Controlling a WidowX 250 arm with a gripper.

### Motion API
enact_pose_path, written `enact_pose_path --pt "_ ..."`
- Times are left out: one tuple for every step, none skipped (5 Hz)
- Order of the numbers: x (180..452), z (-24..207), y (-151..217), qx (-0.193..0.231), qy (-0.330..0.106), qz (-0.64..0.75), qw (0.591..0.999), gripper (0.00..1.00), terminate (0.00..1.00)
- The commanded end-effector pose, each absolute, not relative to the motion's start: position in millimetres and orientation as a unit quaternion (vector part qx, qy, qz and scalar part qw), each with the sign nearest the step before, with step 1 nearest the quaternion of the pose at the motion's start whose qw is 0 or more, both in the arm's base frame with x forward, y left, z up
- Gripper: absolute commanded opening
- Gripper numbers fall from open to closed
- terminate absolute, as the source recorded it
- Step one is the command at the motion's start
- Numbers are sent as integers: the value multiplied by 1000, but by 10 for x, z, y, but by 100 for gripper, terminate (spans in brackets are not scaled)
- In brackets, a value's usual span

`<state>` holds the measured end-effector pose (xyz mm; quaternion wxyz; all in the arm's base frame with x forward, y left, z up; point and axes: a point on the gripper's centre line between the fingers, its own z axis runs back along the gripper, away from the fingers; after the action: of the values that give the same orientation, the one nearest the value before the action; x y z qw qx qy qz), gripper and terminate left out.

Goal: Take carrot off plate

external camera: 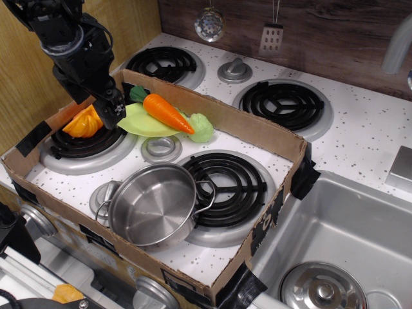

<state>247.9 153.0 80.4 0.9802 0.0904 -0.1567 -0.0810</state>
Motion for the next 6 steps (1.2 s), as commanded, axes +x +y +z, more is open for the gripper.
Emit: enact_pose_path --pt "2479 804 1530 90 -157 -81 980 100 0" --pt "2593 811 1587 54 -112 -204 971 100 0" --pt "2757 831 1599 42 -92 -326 940 100 0" --pt "2908 814 1576 49 -66 -445 892 100 0" --pt "3068 800 1431 63 -49 -555 828 100 0" --pt "3169 796 1216 69 -61 -632 769 100 0"
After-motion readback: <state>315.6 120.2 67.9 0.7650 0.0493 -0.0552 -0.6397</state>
